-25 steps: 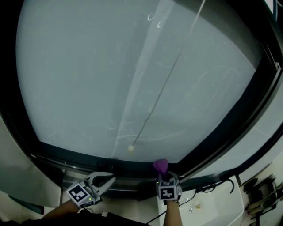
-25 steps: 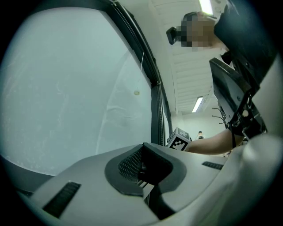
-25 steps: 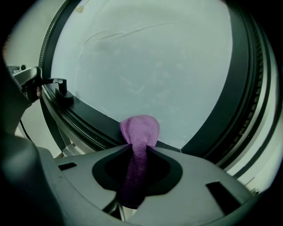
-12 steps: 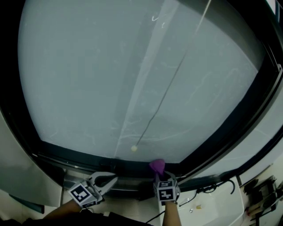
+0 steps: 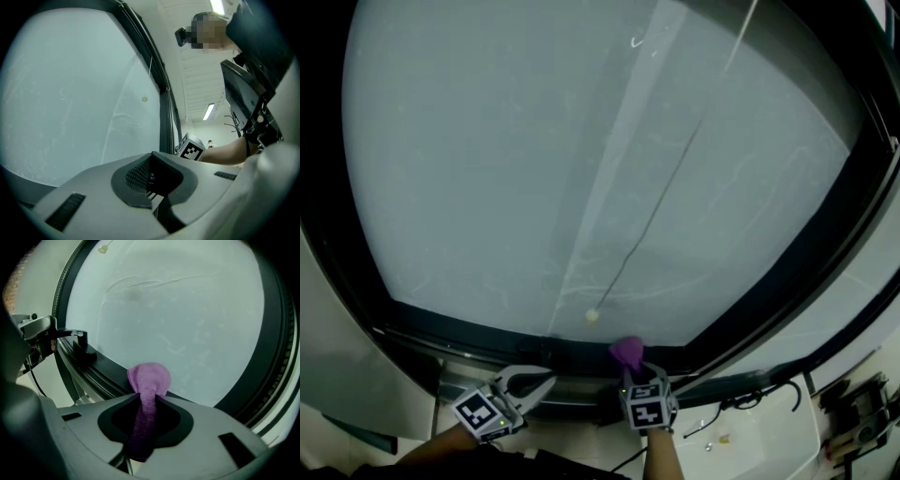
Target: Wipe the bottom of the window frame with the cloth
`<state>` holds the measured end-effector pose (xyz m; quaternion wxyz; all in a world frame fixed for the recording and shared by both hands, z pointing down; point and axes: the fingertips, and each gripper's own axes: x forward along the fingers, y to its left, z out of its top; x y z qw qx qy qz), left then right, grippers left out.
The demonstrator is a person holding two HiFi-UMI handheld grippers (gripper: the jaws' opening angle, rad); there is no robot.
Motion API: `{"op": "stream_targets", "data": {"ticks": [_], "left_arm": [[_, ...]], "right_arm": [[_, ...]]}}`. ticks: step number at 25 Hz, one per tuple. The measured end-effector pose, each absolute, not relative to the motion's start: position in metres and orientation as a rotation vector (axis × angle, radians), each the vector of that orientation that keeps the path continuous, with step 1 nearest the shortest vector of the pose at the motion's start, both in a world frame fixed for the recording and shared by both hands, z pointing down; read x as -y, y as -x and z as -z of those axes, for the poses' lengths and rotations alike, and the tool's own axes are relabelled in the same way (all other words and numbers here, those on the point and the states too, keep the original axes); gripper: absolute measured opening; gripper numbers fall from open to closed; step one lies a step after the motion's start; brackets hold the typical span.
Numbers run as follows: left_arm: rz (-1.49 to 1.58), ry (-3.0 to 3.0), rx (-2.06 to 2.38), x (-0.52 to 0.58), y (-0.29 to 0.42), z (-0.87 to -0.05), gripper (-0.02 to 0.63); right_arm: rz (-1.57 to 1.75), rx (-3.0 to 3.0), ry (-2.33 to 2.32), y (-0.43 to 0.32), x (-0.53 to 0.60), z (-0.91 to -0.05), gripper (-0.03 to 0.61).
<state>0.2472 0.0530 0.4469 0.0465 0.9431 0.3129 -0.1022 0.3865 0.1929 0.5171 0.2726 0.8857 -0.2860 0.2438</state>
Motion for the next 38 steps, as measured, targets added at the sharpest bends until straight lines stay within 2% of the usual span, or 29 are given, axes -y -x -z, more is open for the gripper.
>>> {"op": "stream_targets", "data": {"ticks": [38], "left_arm": [[0.307,-2.890,-1.038,-0.056,-0.246,-0.445,0.005]], "right_arm": [[-0.589,0.967,-2.239,-0.346,-0.106,-0.514,0.084]]}}
